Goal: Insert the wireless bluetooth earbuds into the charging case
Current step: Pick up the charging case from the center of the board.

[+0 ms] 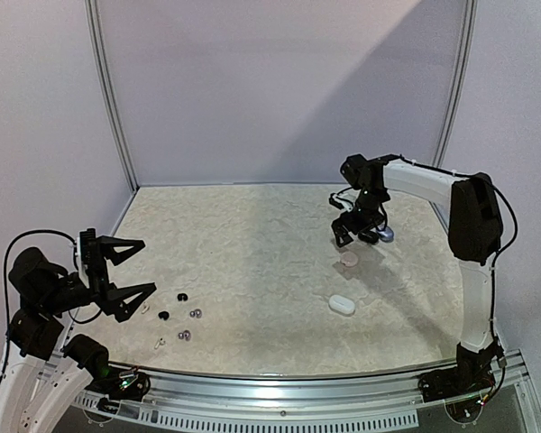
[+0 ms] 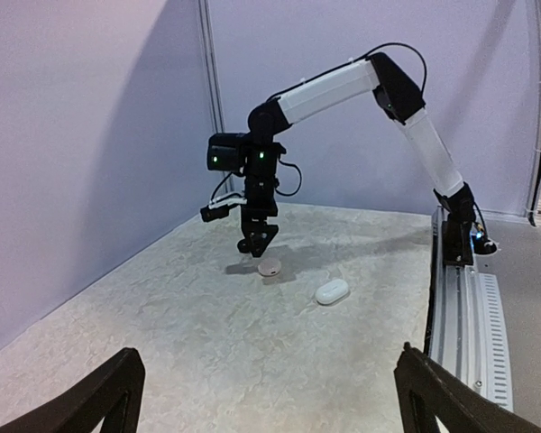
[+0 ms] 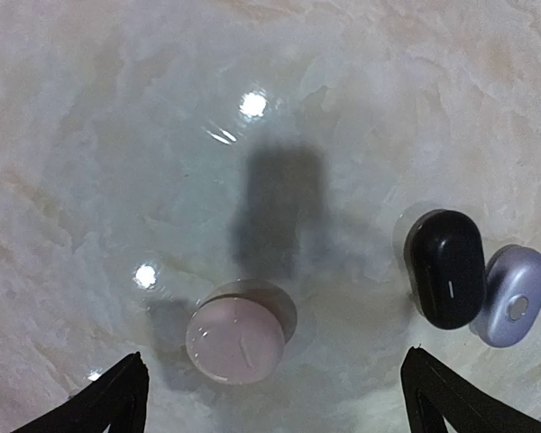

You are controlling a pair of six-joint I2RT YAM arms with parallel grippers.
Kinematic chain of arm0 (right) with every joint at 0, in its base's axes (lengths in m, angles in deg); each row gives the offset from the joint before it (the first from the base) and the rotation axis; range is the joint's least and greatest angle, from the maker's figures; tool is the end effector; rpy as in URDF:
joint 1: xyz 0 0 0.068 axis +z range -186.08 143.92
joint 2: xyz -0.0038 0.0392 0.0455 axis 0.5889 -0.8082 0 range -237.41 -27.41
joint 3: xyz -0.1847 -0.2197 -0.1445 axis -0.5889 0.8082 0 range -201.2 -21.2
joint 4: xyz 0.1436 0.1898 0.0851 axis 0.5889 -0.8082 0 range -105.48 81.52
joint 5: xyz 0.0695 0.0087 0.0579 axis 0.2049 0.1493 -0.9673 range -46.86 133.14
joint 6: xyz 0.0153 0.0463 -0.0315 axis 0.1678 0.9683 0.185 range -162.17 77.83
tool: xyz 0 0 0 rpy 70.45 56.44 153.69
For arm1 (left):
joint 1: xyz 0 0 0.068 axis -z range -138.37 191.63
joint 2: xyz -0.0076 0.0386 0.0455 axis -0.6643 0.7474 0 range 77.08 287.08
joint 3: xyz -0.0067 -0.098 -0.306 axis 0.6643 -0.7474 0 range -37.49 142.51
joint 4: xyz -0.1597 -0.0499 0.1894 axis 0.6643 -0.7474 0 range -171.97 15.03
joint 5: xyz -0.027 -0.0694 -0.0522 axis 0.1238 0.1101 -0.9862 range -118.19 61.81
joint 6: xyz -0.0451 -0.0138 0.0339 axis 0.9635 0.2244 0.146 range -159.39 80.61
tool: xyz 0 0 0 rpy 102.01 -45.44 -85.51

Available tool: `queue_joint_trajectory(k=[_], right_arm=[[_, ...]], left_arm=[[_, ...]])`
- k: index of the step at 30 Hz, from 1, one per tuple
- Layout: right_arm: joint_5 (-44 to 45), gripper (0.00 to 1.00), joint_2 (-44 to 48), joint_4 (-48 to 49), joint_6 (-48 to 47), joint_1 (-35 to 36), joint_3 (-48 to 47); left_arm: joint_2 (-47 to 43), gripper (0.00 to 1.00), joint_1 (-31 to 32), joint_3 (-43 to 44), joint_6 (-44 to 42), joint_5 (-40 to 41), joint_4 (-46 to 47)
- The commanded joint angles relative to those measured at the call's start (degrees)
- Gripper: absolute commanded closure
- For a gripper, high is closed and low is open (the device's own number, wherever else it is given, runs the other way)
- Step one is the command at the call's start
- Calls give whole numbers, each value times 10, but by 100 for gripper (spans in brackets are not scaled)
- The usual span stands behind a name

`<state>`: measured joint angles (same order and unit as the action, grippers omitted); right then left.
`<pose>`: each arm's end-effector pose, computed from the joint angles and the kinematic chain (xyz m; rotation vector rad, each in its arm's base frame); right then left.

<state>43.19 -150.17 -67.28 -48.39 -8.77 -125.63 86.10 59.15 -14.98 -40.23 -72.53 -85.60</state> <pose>0.4071 0.2102 0.2476 -0.8421 2.7961 0.0591 0.0186 -0.0364 0.2810 0.8526 1.3452 -0.8135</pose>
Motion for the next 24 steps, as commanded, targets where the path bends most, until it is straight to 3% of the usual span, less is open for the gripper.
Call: queue_joint_trajectory(k=[1, 7, 13, 18, 21, 24], right_arm=[[16, 1, -31, 26, 58, 13, 41], [-20, 10, -29, 72, 96, 17, 93], [-23, 30, -37, 86, 103, 27, 98], [-23, 58, -39, 83, 108, 29, 97], [-14, 66, -31, 71, 104, 34, 90], [-4, 68, -10, 61, 98, 50, 73]], left_arm=[[2, 1, 4, -8, -4, -4, -3], [2, 1, 3, -10, -3, -5, 3], [2, 1, 3, -10, -3, -3, 2], [2, 1, 4, -9, -3, -3, 1], [1, 1, 4, -8, -3, -3, 0], [-1, 1, 4, -6, -1, 4, 0]])
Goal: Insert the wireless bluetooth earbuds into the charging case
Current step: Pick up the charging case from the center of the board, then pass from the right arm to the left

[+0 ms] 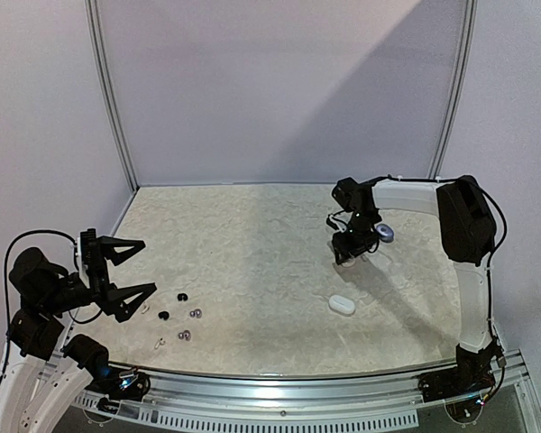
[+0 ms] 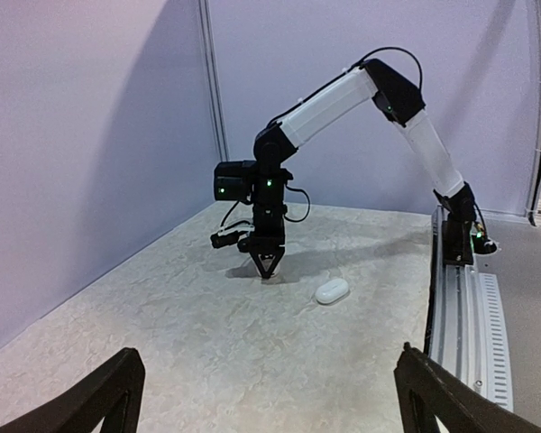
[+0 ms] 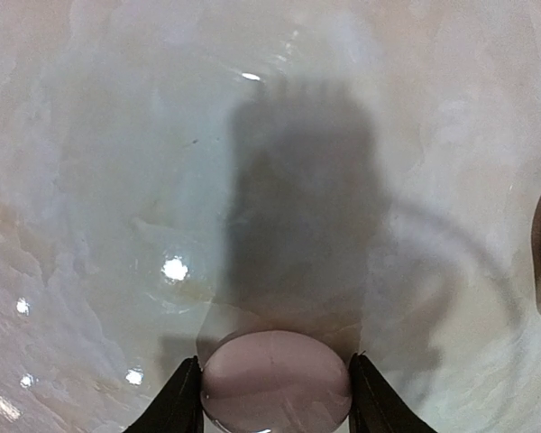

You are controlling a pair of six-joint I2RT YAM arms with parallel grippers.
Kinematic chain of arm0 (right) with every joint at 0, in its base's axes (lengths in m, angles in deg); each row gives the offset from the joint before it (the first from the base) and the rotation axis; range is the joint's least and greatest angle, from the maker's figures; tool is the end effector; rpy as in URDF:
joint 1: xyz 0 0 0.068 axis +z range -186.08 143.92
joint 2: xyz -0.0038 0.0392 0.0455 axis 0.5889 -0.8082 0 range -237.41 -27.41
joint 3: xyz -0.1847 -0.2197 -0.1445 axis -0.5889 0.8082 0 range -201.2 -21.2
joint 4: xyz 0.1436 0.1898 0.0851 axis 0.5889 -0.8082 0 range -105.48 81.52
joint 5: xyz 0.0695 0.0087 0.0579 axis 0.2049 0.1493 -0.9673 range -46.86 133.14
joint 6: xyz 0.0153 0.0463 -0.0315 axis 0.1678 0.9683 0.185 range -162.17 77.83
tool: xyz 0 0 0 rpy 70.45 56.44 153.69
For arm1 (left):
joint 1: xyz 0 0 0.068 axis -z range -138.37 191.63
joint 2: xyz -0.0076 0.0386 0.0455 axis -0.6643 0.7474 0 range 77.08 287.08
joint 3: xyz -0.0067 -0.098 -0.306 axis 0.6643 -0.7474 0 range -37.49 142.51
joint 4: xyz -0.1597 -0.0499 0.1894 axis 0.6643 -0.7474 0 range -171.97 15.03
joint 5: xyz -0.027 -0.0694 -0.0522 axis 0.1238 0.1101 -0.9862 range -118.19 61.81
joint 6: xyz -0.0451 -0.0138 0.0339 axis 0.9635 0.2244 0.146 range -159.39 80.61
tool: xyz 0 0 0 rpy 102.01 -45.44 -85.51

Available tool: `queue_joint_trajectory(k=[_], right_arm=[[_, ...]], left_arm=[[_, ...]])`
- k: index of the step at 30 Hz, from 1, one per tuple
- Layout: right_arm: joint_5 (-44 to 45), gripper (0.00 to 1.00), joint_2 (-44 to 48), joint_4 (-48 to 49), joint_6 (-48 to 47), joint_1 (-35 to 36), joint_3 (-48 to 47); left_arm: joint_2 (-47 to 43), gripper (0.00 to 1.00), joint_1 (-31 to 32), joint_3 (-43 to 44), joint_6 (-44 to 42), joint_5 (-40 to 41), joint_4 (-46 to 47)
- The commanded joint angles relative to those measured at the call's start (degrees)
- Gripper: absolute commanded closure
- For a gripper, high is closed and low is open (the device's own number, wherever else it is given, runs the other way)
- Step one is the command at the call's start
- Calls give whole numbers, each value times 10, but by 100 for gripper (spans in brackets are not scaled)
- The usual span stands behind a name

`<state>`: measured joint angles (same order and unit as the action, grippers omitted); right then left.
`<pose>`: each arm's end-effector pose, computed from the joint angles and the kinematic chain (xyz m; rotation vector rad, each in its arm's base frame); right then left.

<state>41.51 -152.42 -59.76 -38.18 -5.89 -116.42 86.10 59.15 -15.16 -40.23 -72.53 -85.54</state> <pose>0.3904 0.2285 0.1914 -0.6829 2.9203 0.1096 0.0190 -0.0365 0.2802 0.8525 1.3473 -0.8142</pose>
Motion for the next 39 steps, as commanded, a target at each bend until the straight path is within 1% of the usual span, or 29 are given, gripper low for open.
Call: queue_joint_trajectory(k=[1, 4, 6, 8, 9, 10, 12, 14, 17, 19, 21, 23, 25, 29, 33, 36, 38, 39], right_arm=[[37, 69, 22, -11, -7, 30, -24], [108, 71, 76, 35, -31, 92, -28], [174, 71, 117, 102, -77, 153, -15], [224, 71, 163, 194, -122, 220, 6], [244, 71, 181, 239, -166, 251, 16], [260, 71, 193, 290, -195, 295, 26], [285, 71, 208, 373, -265, 352, 35], [299, 70, 195, 420, -345, 398, 17], [330, 70, 148, 426, -413, 445, -57], [335, 70, 121, 421, -455, 467, -92], [331, 71, 101, 428, -481, 483, -111], [318, 71, 92, 430, -499, 494, -123], [311, 71, 83, 425, -507, 502, -140], [294, 71, 68, 403, -510, 514, -168], [282, 72, 57, 398, -512, 525, -190], [256, 72, 52, 391, -505, 528, -203], [249, 72, 44, 389, -505, 529, -211], [245, 72, 41, 386, -505, 529, -216]], left_arm=[[-1, 1, 4, -3, 1, 10, 0], [6, 1, 4, 9, 13, 36, -1], [14, 1, 4, 22, 48, 75, 0], [31, 6, 3, 36, 107, 129, -1], [39, 8, 3, 43, 134, 142, -3], [46, 10, 3, 50, 155, 144, -4], [59, 13, 3, 57, 203, 137, -8], [76, 15, 3, 62, 253, 110, -11], [105, 15, 3, 64, 307, 47, 4], [117, 14, 4, 68, 314, 26, 4], [121, 13, 5, 76, 302, 17, -3], [123, 13, 5, 80, 301, 15, -3], [124, 16, 5, 80, 306, 9, 4], [126, 19, 7, 73, 318, -4, 35], [137, 27, 10, 65, 325, -4, 49], [141, 29, 15, 62, 331, -3, 60], [144, 35, 17, 63, 328, -2, 65], [145, 39, 17, 64, 326, -2, 65]])
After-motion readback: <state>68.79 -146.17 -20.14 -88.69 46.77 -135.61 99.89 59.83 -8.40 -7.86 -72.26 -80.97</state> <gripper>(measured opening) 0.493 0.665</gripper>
